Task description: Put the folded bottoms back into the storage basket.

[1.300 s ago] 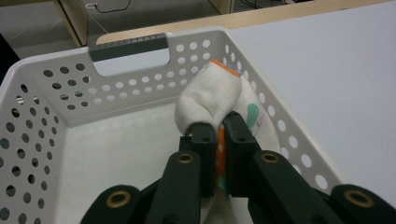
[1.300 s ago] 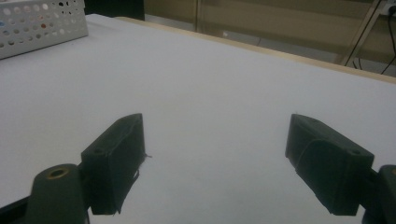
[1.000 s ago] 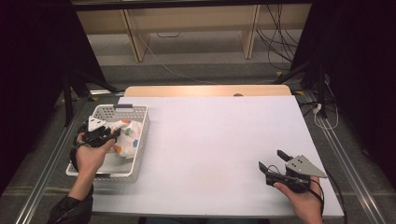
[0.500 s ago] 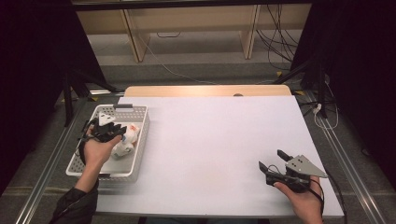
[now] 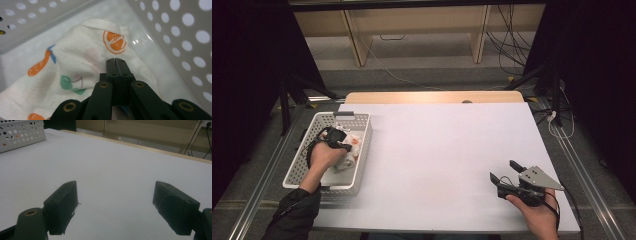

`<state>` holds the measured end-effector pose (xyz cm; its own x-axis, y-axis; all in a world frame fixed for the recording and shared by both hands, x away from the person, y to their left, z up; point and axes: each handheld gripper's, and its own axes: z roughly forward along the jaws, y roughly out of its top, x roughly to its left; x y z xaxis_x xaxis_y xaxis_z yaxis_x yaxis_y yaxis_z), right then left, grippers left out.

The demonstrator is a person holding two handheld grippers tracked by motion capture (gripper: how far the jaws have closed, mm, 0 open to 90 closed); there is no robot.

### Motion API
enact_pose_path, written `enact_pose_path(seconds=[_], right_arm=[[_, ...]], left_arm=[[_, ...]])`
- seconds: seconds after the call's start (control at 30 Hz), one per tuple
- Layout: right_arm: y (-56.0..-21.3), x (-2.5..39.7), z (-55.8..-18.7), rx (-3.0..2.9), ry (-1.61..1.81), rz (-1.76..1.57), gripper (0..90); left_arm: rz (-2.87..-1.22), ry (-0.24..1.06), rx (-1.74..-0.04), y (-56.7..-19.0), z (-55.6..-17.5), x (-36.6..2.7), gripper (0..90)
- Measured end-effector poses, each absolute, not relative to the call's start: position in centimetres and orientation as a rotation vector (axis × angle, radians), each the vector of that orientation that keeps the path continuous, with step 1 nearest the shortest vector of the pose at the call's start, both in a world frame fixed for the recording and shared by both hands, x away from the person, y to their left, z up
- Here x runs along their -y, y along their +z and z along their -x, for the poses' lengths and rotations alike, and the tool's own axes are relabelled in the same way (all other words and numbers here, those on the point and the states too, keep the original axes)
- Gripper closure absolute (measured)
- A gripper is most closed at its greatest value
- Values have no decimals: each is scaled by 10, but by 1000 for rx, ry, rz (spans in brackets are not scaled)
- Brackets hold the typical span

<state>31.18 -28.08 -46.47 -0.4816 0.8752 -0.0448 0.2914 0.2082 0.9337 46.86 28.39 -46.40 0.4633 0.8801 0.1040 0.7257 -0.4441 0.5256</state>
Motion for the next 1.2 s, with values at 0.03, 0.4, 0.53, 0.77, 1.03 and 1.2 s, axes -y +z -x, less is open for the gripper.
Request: enact_pose_path(seconds=[0.03, 0.4, 0.53, 0.77, 1.03, 1.2], right_arm=[[-465, 281, -312, -1895, 1268, -1081, 208], [-465, 281, -312, -1889, 1276, -1081, 208], [-465, 281, -312, -1896, 1268, -1083, 208], [-465, 280, -312, -1890, 1276, -1078, 208], [-465, 281, -312, -1892, 1272, -1073, 208], [-464, 281, -312, -1890, 1276, -1073, 208]], left_arm=[[-2318, 505, -1341, -464, -467, -284, 894], [-2217, 591, -1325, -452, -452, -291, 855], [-2147, 637, -1327, -445, -445, -296, 842], [-2042, 700, -1275, -436, -434, -298, 783], [-1965, 742, -1214, -429, -423, -293, 595], [-1914, 750, -1231, -426, -421, -292, 468]])
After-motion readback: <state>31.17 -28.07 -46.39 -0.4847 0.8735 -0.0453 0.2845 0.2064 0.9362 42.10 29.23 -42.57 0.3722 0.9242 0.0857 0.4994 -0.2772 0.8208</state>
